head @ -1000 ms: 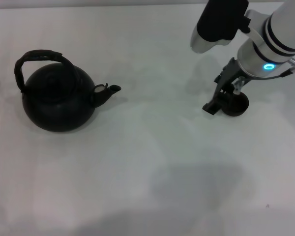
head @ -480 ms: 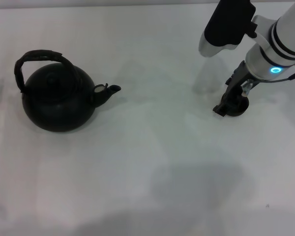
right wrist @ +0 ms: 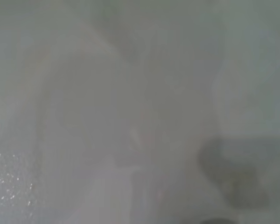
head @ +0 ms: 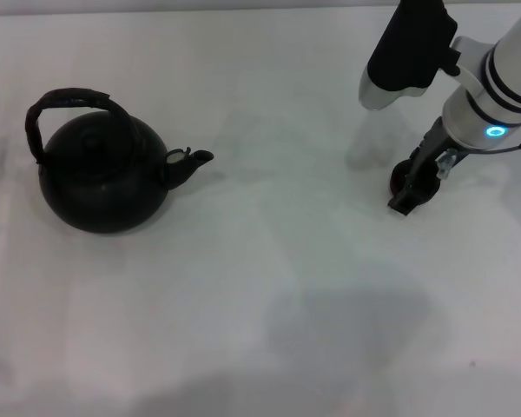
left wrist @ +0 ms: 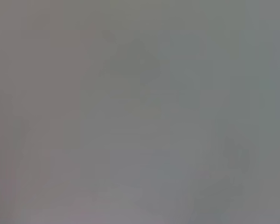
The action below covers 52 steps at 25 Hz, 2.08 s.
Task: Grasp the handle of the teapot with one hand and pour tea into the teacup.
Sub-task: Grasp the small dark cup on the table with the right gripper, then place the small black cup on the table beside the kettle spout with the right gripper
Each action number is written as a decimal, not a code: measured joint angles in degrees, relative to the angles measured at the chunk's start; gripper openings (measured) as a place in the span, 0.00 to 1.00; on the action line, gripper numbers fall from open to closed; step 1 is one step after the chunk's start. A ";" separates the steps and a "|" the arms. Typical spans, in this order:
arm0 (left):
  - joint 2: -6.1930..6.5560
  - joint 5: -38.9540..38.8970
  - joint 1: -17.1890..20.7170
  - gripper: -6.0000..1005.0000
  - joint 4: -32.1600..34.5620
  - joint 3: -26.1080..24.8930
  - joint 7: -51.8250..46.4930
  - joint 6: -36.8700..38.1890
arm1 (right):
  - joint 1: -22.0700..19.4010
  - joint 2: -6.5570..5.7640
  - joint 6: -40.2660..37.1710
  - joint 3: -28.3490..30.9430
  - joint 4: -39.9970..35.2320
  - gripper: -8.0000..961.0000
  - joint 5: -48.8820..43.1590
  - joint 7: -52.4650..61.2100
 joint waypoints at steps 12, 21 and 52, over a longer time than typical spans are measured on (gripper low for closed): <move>-0.07 0.03 -0.33 0.72 0.00 0.00 0.00 -0.01 | 0.00 -0.12 1.64 -0.09 -0.18 0.76 -1.03 -0.51; -0.09 0.03 -0.46 0.72 -0.01 0.00 0.00 0.03 | 4.09 0.45 2.13 -0.72 -0.79 0.76 0.07 -0.53; 0.00 0.33 -0.31 0.72 -0.42 0.02 0.04 0.04 | 20.82 0.66 -14.53 -24.84 12.56 0.76 25.90 -1.47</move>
